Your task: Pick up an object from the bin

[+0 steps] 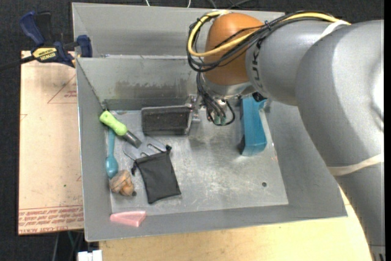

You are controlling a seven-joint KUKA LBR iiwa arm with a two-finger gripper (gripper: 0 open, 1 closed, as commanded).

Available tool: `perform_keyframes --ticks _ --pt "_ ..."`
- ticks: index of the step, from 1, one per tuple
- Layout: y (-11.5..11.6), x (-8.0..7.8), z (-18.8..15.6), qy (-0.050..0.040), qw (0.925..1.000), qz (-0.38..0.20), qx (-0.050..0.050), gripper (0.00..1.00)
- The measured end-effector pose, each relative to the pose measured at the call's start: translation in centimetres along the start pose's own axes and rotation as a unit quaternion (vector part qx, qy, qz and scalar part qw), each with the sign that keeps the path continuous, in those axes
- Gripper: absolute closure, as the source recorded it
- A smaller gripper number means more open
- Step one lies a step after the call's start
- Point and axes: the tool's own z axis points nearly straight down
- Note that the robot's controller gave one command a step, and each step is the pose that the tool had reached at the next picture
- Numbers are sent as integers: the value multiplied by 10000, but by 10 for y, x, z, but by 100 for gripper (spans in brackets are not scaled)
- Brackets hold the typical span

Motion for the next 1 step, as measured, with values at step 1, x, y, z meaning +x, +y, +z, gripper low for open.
perform_keyframes --ticks 1 --pt "0 0 0 0 10000 0 0 100"
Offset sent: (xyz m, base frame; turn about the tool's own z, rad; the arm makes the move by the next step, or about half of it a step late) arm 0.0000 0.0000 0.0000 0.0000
